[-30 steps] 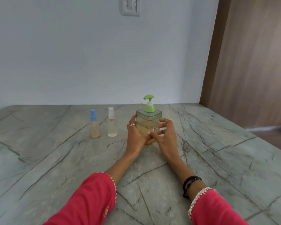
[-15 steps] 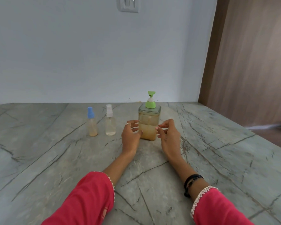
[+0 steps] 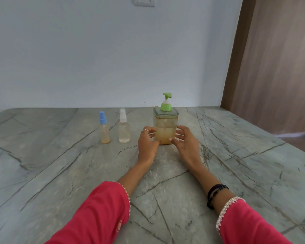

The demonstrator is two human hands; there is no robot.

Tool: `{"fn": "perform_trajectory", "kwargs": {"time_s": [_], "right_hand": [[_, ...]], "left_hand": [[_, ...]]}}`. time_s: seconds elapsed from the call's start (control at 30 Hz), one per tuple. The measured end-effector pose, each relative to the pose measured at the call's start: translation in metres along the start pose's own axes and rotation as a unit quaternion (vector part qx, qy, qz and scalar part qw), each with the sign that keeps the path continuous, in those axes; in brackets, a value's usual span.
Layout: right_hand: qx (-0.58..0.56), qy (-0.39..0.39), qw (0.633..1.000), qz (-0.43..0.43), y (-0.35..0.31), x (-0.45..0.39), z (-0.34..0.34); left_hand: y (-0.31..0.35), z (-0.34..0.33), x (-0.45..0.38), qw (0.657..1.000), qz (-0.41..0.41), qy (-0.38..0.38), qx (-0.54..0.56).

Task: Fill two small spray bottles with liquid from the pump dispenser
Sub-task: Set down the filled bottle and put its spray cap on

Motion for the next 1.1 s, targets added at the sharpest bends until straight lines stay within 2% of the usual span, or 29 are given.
{"fn": "perform_trajectory", "kwargs": {"time_s": [0.4,0.63,0.8,0.97,1.03,1.1], "right_hand": [[0.081,-0.036,0.994,0.06,-0.002,-0.001,-0.011],[0.106,-0.076,0.99,0.052,0.0,0.002,-0.015],[0.119,-0.094,0.987,0.051,0.001,0.003,-0.015],[0.13,-0.14,0.98,0.061,0.002,0.007,-0.019],[0.127,-0.137,0.981,0.058,0.001,0.008,-0.019],[0.129,-0.098,0.985,0.063,-0.002,0.006,-0.015]], "left_hand": [[-0.005,-0.004,-0.002,1.0,0.01,-0.028,0.001],[-0.005,-0.017,0.0,0.989,-0.035,-0.091,-0.111],[-0.009,-0.022,0.002,0.986,-0.008,-0.126,-0.11],[-0.012,-0.03,0.009,0.976,-0.028,-0.174,-0.13],[-0.012,-0.032,0.009,0.975,-0.039,-0.174,-0.134],[-0.007,-0.027,0.008,0.982,-0.053,-0.132,-0.121]]}}
Point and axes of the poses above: each hand's wrist, its own x-axis away from the middle knuckle, its own z-axis out of the back of the hand, y = z × x, the point moved 7 cm from there along -x, towards the middle knuckle, and after that the axes turned 14 degrees about y, right-handed, at the moved point
